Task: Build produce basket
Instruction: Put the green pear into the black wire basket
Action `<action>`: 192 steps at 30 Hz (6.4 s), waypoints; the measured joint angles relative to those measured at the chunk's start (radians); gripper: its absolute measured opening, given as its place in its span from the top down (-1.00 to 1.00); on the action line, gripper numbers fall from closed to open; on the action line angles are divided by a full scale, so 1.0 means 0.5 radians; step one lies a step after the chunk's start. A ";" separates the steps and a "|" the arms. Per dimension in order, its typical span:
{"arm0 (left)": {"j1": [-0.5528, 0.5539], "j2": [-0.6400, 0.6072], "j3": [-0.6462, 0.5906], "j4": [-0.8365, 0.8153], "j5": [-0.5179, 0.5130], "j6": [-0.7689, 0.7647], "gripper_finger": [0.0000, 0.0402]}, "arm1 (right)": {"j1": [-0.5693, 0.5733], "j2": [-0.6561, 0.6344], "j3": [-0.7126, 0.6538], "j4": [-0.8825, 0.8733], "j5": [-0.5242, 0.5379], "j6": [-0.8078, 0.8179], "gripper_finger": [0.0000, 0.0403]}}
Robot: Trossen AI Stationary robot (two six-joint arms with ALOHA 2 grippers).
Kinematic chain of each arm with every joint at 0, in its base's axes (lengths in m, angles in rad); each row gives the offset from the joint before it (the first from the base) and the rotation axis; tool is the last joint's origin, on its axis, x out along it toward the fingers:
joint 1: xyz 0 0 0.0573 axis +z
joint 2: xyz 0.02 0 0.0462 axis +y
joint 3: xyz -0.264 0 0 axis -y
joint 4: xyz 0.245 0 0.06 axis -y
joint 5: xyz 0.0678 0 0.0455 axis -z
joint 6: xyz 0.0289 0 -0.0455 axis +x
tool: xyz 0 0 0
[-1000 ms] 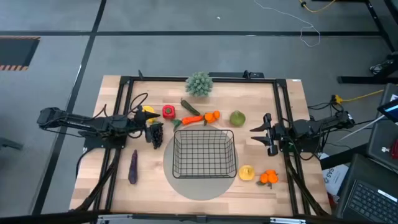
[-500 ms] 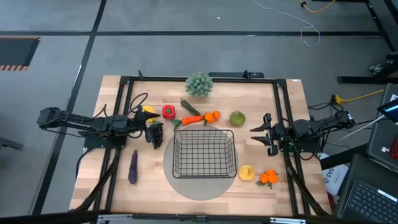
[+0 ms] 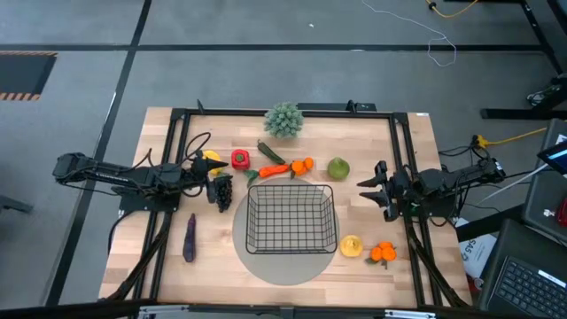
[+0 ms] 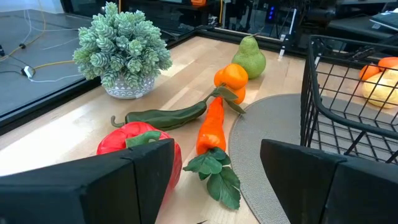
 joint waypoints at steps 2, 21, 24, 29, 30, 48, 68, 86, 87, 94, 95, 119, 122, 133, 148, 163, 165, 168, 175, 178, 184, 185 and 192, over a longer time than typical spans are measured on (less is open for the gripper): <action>0.000 0.000 0.000 0.000 0.000 0.000 -0.14 | 0.000 -0.001 0.000 0.113 -0.051 0.166 0.27; 0.001 -0.001 0.000 0.504 -0.093 0.007 -0.14 | -0.001 0.000 0.179 0.837 0.112 -0.494 0.27; 0.001 0.000 0.000 0.505 -0.093 -0.140 -0.14 | -0.001 0.000 0.254 0.826 0.114 -0.670 0.27; 0.000 0.000 0.000 0.510 -0.123 -0.387 -0.14 | 0.000 -0.001 0.275 0.802 0.232 -0.593 0.27; 0.001 0.000 0.000 0.522 -0.139 -0.447 -0.14 | 0.000 -0.002 0.272 0.759 0.233 -0.506 0.27; -0.003 0.041 0.001 0.818 0.279 -0.794 -0.14 | 0.007 0.101 0.264 0.437 -0.186 0.463 0.27; 0.001 0.079 0.424 1.153 0.524 0.012 -0.14 | 0.006 0.423 1.532 -0.667 0.204 -0.312 0.27; -0.001 0.128 0.439 0.711 0.441 -0.329 -0.14 | -0.133 1.349 2.104 -2.548 0.566 0.925 0.27; -0.001 0.135 0.439 0.673 0.400 -0.330 -0.14 | -0.153 1.384 2.090 -2.584 0.548 0.968 0.27; -0.001 0.192 0.439 0.530 0.236 -0.328 -0.14 | -0.360 1.656 1.968 -2.502 0.460 1.026 0.27; 0.000 0.204 0.439 0.531 0.237 -0.319 -0.14 | -0.399 1.701 1.955 -2.484 0.433 1.019 0.27; 0.001 0.246 0.439 0.534 0.237 -0.313 -0.14 | -1.102 2.618 1.929 -2.051 -0.153 0.508 0.27; 0.001 0.247 0.439 0.529 0.237 -0.312 -0.14 | -1.102 2.676 1.929 -1.977 -0.168 0.507 0.27; 0.001 0.246 0.439 0.522 0.237 -0.311 -0.14 | -1.102 2.807 1.930 -1.905 -0.101 0.507 0.27; 0.001 0.247 0.439 0.455 0.237 -0.311 -0.14 | -1.102 2.794 1.930 -1.980 -0.025 0.600 0.27; 0.001 0.246 0.439 0.454 0.237 -0.312 -0.14 | -1.102 2.792 1.930 -2.075 -0.016 0.659 0.30; 0.001 0.246 0.439 0.454 0.237 -0.312 -0.14 | -1.102 2.792 1.930 -2.081 -0.017 0.658 0.33; 0.001 0.246 0.439 0.454 0.237 -0.312 -0.14 | -1.102 2.792 1.931 -2.083 -0.018 0.658 0.34; 0.000 0.246 0.439 0.454 0.237 -0.312 -0.14 | -1.102 2.792 1.931 -2.084 -0.022 0.658 0.36; 0.000 0.246 0.439 0.454 0.237 -0.312 -0.14 | -1.102 2.792 1.931 -2.085 -0.021 0.658 0.46; 0.000 0.246 0.439 0.452 0.237 -0.312 -0.14 | -1.101 2.790 1.934 -2.083 -0.022 0.653 0.88; 0.000 0.246 0.439 0.447 0.238 -0.312 -0.14 | -1.101 2.789 1.934 -2.082 -0.021 0.648 0.93; 0.001 0.246 0.439 0.432 0.237 -0.312 -0.14 | -1.093 2.789 1.941 -2.087 -0.037 0.563 0.99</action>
